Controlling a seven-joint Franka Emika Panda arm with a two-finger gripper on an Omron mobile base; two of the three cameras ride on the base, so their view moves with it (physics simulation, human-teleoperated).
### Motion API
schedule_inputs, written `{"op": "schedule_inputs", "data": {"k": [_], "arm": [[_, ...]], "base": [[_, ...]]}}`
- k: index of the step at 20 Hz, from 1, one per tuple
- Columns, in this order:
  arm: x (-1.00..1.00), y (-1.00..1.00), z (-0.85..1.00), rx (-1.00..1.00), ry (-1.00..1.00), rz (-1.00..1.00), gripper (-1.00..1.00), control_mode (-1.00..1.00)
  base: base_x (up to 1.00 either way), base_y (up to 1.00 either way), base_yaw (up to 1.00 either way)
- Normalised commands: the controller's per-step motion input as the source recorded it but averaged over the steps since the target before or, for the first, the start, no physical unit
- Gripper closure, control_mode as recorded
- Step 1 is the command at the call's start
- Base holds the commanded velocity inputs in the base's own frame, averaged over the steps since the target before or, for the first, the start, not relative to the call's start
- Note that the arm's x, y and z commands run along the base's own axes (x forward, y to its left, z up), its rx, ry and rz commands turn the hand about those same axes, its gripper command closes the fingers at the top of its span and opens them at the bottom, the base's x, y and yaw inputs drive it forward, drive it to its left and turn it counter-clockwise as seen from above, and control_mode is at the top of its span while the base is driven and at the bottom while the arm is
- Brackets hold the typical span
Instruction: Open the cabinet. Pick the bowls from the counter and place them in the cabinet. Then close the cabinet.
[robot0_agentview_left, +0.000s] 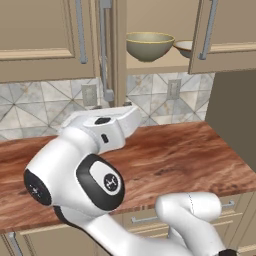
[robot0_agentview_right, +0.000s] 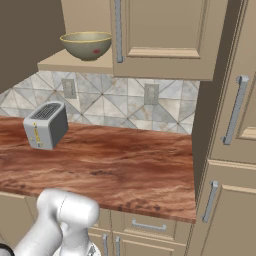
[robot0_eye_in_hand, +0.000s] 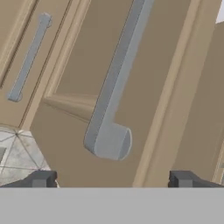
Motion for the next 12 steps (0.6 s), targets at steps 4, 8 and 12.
{"op": "schedule_inputs", "data": {"k": [4, 8, 12], "arm": [[0.44, -0.38, -0.11, -0.04, 0.02, 0.00, -1.00, -1.00], [0.43, -0.51, -0.14, 0.01, 0.00, 0.00, -1.00, -1.00], [0.39, -0.47, -0.32, 0.06, -0.15, -0.01, -1.00, -1.00]], "base": [[0.00, 0.00, 0.00], [0.00, 0.00, 0.00], [0.00, 0.00, 0.00]]}}
